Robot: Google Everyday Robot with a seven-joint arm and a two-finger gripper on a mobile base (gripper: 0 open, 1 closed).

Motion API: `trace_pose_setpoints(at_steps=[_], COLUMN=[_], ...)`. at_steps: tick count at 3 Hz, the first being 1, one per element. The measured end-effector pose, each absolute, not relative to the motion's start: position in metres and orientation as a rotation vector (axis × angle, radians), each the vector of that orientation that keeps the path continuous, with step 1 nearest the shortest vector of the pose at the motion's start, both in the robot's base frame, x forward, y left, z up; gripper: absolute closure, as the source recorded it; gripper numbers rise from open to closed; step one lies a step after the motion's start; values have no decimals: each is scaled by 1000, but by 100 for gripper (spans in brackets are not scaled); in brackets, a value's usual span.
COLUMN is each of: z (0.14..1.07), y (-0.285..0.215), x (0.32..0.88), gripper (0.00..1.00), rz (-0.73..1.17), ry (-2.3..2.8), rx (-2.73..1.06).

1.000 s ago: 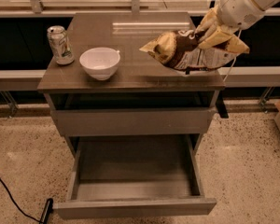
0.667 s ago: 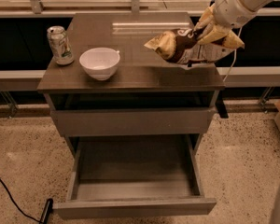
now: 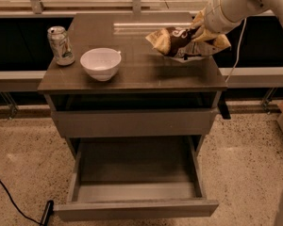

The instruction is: Pick brown chip bag from middle drawer and place on counter

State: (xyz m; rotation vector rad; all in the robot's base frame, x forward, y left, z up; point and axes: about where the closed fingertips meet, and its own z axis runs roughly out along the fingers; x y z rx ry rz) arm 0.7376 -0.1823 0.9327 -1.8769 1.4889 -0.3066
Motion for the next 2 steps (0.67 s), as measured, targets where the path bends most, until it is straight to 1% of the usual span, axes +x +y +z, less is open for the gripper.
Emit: trace_pose_setpoints(at_steps=[1,2], z=[931,931], y=[-164,-148], x=[755,760], gripper=[100,82], rz=[-371,-318], ry=[1429,1365], rx=[-1809,-1725])
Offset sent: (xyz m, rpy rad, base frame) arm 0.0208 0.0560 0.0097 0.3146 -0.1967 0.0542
